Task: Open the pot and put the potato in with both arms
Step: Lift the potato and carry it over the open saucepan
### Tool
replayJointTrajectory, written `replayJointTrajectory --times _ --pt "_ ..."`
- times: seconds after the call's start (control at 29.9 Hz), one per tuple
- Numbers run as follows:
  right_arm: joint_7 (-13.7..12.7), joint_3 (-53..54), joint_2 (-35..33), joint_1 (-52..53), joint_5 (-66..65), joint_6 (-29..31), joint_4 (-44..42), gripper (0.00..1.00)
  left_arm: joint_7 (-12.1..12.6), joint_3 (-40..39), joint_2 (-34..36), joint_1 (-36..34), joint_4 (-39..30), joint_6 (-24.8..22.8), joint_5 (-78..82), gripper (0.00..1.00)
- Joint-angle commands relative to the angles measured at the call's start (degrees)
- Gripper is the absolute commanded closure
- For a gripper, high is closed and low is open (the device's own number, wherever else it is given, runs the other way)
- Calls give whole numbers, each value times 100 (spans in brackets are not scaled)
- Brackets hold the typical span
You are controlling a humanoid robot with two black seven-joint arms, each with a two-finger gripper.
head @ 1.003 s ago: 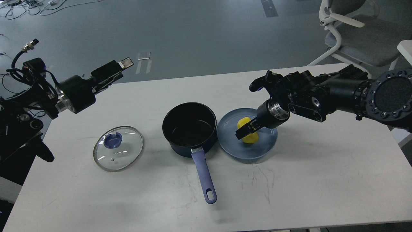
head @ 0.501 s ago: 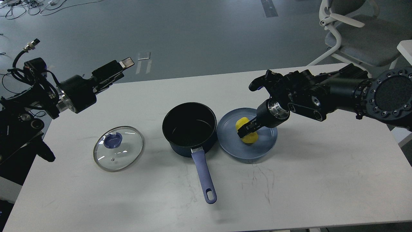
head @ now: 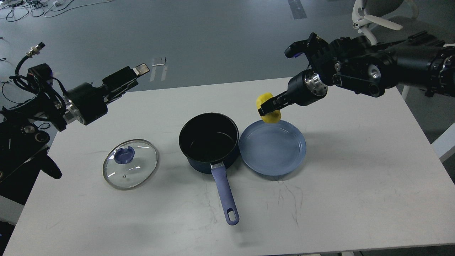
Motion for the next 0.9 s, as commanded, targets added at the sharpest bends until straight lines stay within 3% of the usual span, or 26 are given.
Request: replayJointTrajectory --times 0.0,0.23,0.87 --pt "13 298 80 158 9 -1 25 85 5 7 -2 -8 1 -9 0 2" --pt "89 307 915 106 0 -1 -238 85 5 7 -2 -8 1 -9 0 2" --pt "89 280 915 -483 44 -1 -775 84 14 7 33 -8 -87 0 0 2"
